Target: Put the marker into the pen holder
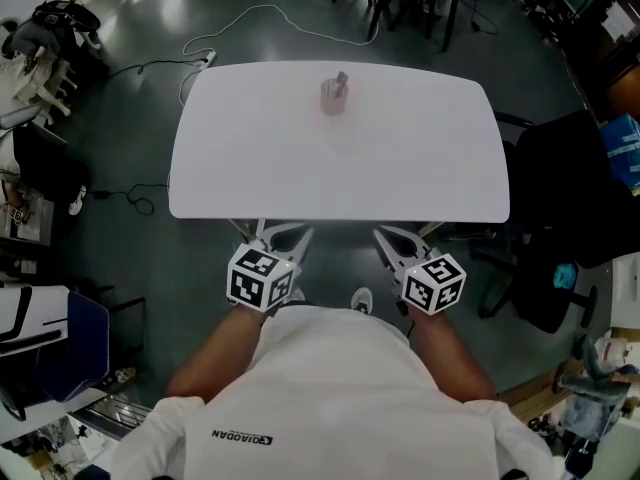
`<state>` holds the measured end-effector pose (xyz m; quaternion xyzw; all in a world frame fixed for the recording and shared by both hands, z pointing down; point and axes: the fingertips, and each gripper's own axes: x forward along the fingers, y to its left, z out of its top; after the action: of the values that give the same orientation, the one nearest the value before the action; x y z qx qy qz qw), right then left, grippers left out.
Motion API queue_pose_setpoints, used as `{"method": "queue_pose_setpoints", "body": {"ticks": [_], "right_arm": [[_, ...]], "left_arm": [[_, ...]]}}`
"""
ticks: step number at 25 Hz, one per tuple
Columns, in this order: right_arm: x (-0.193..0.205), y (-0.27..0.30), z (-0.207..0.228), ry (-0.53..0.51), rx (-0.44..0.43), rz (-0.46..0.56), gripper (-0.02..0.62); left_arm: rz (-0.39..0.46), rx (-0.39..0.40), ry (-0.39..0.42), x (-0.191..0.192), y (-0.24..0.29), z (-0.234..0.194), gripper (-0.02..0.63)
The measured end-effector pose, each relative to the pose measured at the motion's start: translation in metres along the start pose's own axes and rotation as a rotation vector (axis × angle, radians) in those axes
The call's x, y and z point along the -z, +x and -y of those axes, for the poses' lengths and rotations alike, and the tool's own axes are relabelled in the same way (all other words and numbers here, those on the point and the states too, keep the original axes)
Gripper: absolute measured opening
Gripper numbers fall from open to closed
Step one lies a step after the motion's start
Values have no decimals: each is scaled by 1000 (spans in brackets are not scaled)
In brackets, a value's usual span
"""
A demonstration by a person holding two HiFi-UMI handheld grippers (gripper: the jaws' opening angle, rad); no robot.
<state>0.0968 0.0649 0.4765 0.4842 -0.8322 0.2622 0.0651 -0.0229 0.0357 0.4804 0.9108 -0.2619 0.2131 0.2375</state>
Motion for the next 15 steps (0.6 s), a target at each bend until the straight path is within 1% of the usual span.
{"method": "queue_pose_setpoints", "body": {"ticks": [9, 15], "right_arm": [[-1, 3, -7, -23, -13, 6, 18], [0, 1, -6, -20, -9, 1, 18]], "left_arm": [[17, -16, -3, 0, -7, -2, 28], [18, -20, -17, 2, -6, -2, 28]]}}
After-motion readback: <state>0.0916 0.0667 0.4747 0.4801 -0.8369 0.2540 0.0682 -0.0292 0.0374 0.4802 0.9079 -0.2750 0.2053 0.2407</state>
